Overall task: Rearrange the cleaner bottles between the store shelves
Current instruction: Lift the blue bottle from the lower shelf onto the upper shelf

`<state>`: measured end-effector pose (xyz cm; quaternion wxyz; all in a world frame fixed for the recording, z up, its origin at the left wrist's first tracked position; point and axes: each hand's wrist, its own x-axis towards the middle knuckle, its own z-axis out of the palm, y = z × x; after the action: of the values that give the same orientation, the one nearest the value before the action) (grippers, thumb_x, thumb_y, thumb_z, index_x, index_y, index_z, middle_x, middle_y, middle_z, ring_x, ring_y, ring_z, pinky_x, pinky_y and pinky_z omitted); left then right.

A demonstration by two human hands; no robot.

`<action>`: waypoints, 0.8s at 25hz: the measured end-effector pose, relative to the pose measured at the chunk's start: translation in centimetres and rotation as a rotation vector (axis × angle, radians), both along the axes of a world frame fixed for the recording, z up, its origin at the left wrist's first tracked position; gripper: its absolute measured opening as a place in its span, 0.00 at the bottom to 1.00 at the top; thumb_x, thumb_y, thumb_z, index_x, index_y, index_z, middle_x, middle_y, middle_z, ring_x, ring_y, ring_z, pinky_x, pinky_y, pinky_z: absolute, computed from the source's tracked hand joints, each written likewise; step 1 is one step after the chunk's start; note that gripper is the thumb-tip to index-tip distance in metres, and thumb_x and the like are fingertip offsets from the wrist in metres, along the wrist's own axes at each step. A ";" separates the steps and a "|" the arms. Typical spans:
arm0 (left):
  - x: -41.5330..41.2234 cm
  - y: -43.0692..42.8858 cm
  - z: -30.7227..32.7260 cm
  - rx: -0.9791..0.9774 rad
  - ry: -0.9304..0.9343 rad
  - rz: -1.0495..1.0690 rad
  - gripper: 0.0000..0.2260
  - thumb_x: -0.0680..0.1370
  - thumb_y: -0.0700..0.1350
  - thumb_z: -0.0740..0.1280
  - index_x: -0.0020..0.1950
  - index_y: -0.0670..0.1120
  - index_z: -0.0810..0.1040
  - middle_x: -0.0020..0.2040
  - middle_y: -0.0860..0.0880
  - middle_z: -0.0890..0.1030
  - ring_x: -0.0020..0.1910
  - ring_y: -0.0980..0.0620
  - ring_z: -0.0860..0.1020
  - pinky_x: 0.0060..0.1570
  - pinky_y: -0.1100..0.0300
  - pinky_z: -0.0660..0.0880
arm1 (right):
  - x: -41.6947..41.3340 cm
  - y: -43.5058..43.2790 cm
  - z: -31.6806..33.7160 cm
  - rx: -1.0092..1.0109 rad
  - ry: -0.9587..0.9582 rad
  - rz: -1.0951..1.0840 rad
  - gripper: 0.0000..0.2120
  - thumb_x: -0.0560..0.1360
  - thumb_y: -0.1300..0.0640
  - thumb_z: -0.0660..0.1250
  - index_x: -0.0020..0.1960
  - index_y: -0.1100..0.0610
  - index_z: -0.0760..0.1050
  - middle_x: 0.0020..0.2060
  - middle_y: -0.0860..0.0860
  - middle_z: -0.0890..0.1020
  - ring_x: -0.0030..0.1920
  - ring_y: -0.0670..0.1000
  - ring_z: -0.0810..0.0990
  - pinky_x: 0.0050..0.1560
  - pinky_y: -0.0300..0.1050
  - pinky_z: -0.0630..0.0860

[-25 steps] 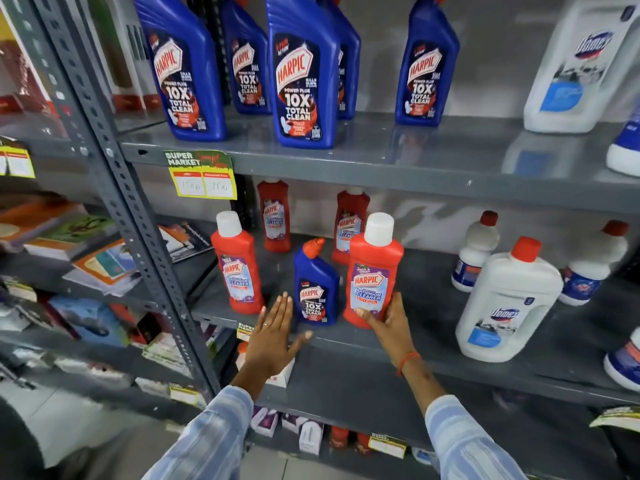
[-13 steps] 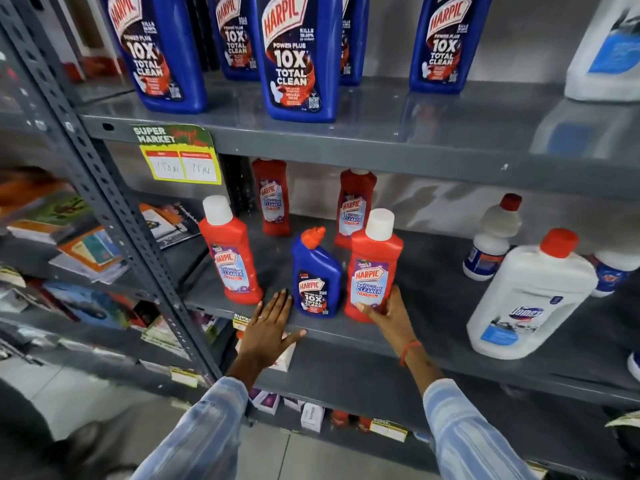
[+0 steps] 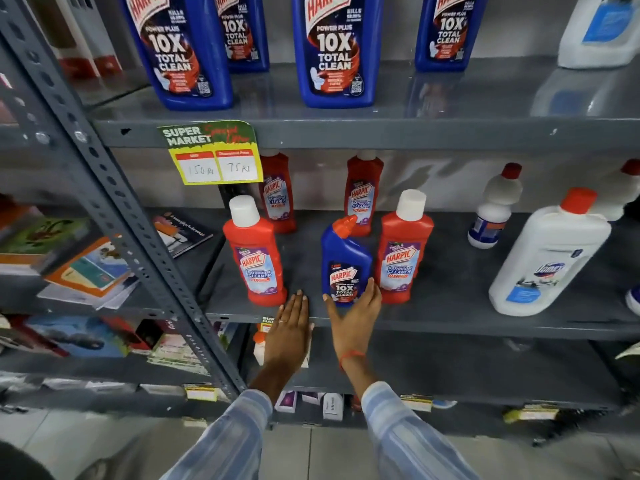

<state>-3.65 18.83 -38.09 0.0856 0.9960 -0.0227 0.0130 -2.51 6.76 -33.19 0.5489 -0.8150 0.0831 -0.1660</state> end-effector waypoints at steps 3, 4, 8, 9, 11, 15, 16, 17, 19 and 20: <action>0.0 0.3 0.2 0.044 -0.013 -0.025 0.24 0.81 0.46 0.51 0.75 0.38 0.55 0.76 0.41 0.57 0.74 0.44 0.59 0.72 0.53 0.55 | 1.4 2.0 0.2 -0.014 0.067 -0.142 0.50 0.61 0.48 0.78 0.72 0.65 0.55 0.68 0.65 0.65 0.68 0.64 0.64 0.68 0.59 0.67; 0.1 0.4 0.2 0.084 -0.015 -0.036 0.25 0.82 0.45 0.50 0.76 0.39 0.48 0.78 0.42 0.49 0.76 0.46 0.51 0.73 0.54 0.48 | 1.7 2.5 0.5 -0.004 0.088 -0.185 0.51 0.60 0.48 0.79 0.72 0.66 0.55 0.68 0.66 0.65 0.68 0.65 0.64 0.68 0.60 0.66; 0.4 0.4 0.5 0.147 -0.010 -0.036 0.27 0.83 0.46 0.50 0.76 0.40 0.42 0.78 0.43 0.43 0.76 0.47 0.44 0.74 0.55 0.42 | 3.1 3.1 0.9 0.025 0.102 -0.260 0.50 0.57 0.50 0.80 0.69 0.67 0.59 0.65 0.66 0.68 0.65 0.66 0.67 0.68 0.60 0.66; 0.4 0.3 0.8 0.159 0.005 -0.039 0.28 0.82 0.46 0.53 0.76 0.40 0.43 0.78 0.42 0.44 0.77 0.47 0.45 0.74 0.55 0.43 | 3.2 2.9 0.7 0.021 0.089 -0.261 0.49 0.56 0.51 0.80 0.68 0.67 0.60 0.64 0.66 0.69 0.64 0.66 0.67 0.68 0.59 0.66; 0.8 0.0 1.5 0.184 0.030 -0.031 0.31 0.80 0.44 0.60 0.76 0.39 0.46 0.78 0.42 0.48 0.76 0.45 0.49 0.74 0.55 0.45 | 2.9 2.0 0.7 0.017 0.062 -0.249 0.48 0.56 0.52 0.80 0.67 0.67 0.61 0.63 0.66 0.69 0.64 0.65 0.67 0.68 0.60 0.66; 1.6 -1.6 4.5 0.103 0.045 0.023 0.20 0.79 0.39 0.59 0.71 0.42 0.64 0.72 0.42 0.66 0.69 0.42 0.66 0.67 0.53 0.63 | 0.6 -0.1 2.0 -0.015 -0.075 -0.210 0.47 0.55 0.53 0.81 0.66 0.66 0.63 0.61 0.64 0.71 0.63 0.65 0.69 0.67 0.59 0.67; 1.4 -2.1 5.6 0.102 0.030 0.027 0.18 0.79 0.39 0.58 0.69 0.44 0.67 0.69 0.43 0.70 0.66 0.42 0.70 0.63 0.52 0.68 | -0.1 -0.7 2.8 -0.028 -0.122 -0.201 0.46 0.55 0.53 0.81 0.66 0.66 0.64 0.61 0.65 0.71 0.63 0.65 0.69 0.67 0.59 0.66; 1.2 -2.7 6.8 0.117 0.006 0.026 0.16 0.79 0.39 0.58 0.67 0.45 0.70 0.66 0.43 0.74 0.63 0.42 0.73 0.59 0.52 0.71 | -0.8 -1.4 3.8 -0.032 -0.162 -0.194 0.46 0.55 0.53 0.81 0.66 0.67 0.64 0.61 0.65 0.72 0.63 0.65 0.69 0.67 0.58 0.66; 0.7 -3.4 9.5 0.148 -0.100 0.010 0.13 0.79 0.40 0.58 0.63 0.44 0.74 0.60 0.42 0.79 0.58 0.41 0.77 0.53 0.53 0.73 | -2.2 -2.7 6.2 -0.004 -0.218 -0.197 0.47 0.54 0.51 0.81 0.66 0.64 0.64 0.62 0.63 0.71 0.64 0.62 0.68 0.67 0.56 0.65; 0.5 -3.6 11.1 0.143 -0.174 0.010 0.12 0.79 0.40 0.59 0.60 0.44 0.75 0.56 0.41 0.81 0.54 0.40 0.79 0.50 0.52 0.74 | -2.8 -3.3 7.6 0.018 -0.248 -0.202 0.48 0.53 0.50 0.81 0.66 0.63 0.64 0.61 0.61 0.71 0.63 0.60 0.68 0.66 0.54 0.66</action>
<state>-3.13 15.27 -26.97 0.0118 0.9947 -0.0261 0.0984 -5.29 3.44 -25.56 0.5428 -0.7708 0.0977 -0.3191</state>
